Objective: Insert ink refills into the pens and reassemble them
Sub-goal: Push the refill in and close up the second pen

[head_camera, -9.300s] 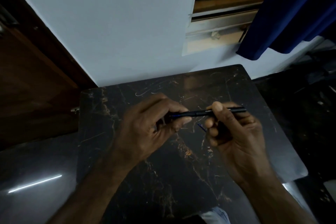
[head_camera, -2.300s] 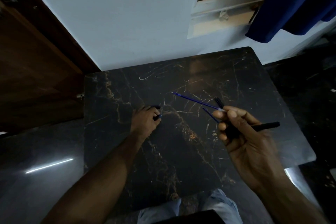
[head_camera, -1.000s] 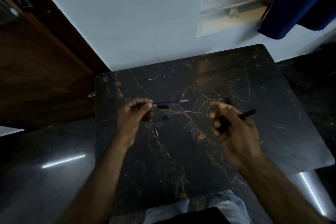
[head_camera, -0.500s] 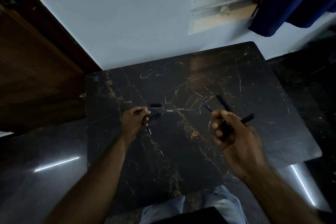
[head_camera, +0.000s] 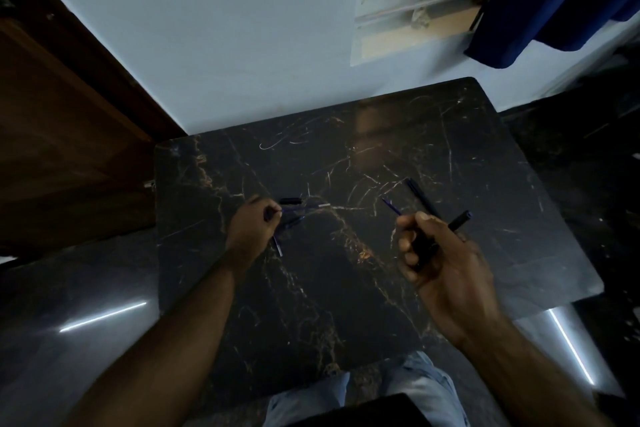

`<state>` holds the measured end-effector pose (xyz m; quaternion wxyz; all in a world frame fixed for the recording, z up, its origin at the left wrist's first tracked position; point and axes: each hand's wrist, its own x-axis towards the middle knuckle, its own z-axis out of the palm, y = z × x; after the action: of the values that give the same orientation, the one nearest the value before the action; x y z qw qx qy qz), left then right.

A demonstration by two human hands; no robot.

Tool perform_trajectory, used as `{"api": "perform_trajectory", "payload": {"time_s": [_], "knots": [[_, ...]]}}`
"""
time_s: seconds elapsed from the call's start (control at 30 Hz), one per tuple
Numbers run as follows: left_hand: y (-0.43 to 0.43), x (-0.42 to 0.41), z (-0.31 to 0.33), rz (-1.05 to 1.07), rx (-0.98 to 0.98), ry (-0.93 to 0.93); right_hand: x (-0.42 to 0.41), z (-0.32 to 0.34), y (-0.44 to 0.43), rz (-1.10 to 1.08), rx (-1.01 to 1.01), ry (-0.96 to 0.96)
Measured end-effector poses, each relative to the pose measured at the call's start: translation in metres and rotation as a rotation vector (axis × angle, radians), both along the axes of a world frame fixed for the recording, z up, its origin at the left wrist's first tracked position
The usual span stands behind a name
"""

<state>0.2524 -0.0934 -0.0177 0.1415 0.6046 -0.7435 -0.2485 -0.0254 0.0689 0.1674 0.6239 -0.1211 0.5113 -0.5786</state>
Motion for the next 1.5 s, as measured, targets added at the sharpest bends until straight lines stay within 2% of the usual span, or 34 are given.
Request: {"api": "perform_trajectory", "payload": {"time_s": [0.23, 0.3, 0.4, 0.47, 0.53, 0.8, 1.03, 1.23, 1.3, 1.37, 1.43, 1.5], "knots": [[-0.004, -0.001, -0.002, -0.009, 0.028, -0.045, -0.001, -0.002, -0.001, 0.013, -0.005, 0.021], [-0.002, -0.002, 0.001, 0.097, 0.035, 0.004, -0.002, -0.003, -0.001, 0.009, -0.012, 0.02], [0.007, 0.004, 0.004, 0.375, 0.022, 0.126, -0.003, -0.002, -0.002, 0.027, -0.068, -0.035], [0.013, 0.006, 0.004, 0.434, 0.064, 0.056, -0.002, 0.001, -0.003, 0.074, -0.126, -0.077], [0.018, 0.005, 0.001, 0.409, 0.146, -0.058, 0.002, 0.004, -0.004, 0.122, -0.169, -0.079], [0.01, -0.006, 0.006, 0.396, 0.335, -0.242, 0.02, 0.025, -0.015, 0.14, -0.255, -0.018], [0.002, -0.006, 0.012, 0.451, 0.422, -0.28, 0.009, 0.029, -0.004, 0.11, -0.223, -0.013], [0.002, -0.017, 0.034, 0.414, 0.447, -0.348, 0.004, 0.03, 0.005, 0.093, -0.164, -0.027], [0.007, -0.019, 0.046, 0.477, 0.514, -0.187, 0.003, 0.033, 0.007, 0.094, -0.159, -0.008], [0.012, -0.026, 0.066, 0.614, 0.526, 0.193, 0.002, 0.039, 0.008, 0.097, -0.174, 0.01], [0.022, -0.038, 0.101, 0.723, 0.395, 0.581, 0.001, 0.044, 0.008, 0.08, -0.217, 0.017], [0.038, -0.051, 0.144, 0.719, 0.238, 0.938, 0.001, 0.049, 0.008, 0.046, -0.268, -0.008]]}}
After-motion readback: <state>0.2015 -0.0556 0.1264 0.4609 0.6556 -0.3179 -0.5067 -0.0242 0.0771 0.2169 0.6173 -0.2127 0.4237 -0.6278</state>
